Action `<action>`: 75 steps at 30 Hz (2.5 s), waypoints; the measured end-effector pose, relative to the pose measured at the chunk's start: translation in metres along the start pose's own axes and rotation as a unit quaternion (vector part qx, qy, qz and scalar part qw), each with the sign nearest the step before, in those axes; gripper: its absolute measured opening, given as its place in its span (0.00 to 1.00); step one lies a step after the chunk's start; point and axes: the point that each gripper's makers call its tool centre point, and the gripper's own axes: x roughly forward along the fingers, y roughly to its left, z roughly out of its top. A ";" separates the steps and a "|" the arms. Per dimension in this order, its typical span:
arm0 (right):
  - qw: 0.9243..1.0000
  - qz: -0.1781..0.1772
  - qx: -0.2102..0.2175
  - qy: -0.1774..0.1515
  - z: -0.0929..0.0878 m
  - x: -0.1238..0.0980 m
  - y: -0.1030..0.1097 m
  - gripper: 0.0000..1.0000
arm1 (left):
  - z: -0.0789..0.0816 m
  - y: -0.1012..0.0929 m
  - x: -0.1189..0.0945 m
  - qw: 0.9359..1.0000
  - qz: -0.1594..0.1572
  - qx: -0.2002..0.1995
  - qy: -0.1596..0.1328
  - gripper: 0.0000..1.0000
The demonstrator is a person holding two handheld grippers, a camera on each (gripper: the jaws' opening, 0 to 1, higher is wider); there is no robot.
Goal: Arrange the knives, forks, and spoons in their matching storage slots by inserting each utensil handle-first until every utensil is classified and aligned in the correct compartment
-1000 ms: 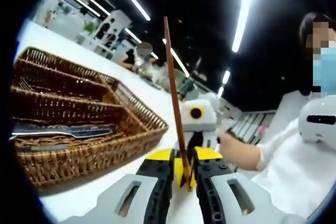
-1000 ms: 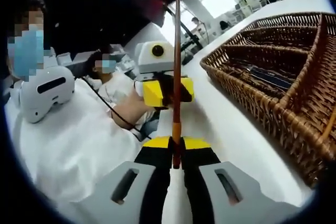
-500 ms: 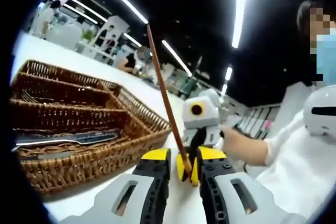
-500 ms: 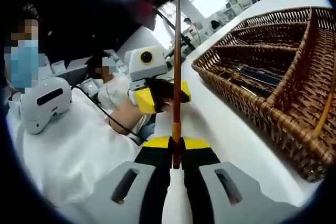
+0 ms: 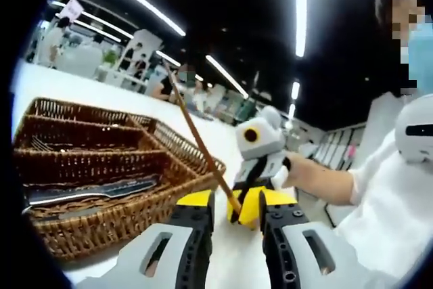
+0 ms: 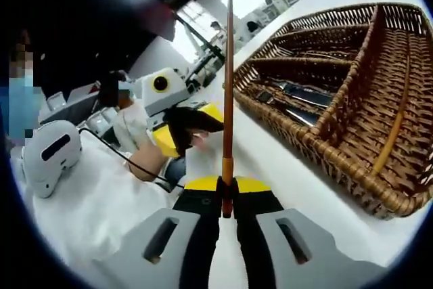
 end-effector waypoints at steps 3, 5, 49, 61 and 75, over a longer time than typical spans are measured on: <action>0.999 -0.035 0.004 0.021 -0.006 -0.001 -0.010 0.05 | 0.000 0.000 0.000 1.000 0.002 0.010 0.001 0.26; 0.999 -0.025 0.026 0.023 -0.006 0.001 -0.007 0.05 | 0.000 0.002 0.000 1.000 0.008 0.018 0.002 0.28; 0.976 -0.188 0.103 0.048 0.039 -0.063 -0.027 0.06 | -0.003 0.007 0.003 0.993 0.039 0.104 0.038 0.30; 0.963 -0.217 0.147 0.066 0.044 -0.074 -0.042 0.06 | -0.002 0.007 -0.001 0.992 0.041 0.112 0.036 0.30; 0.951 -0.247 0.167 0.075 0.052 -0.081 -0.071 0.06 | 0.000 0.007 -0.006 0.992 0.042 0.115 0.031 0.30</action>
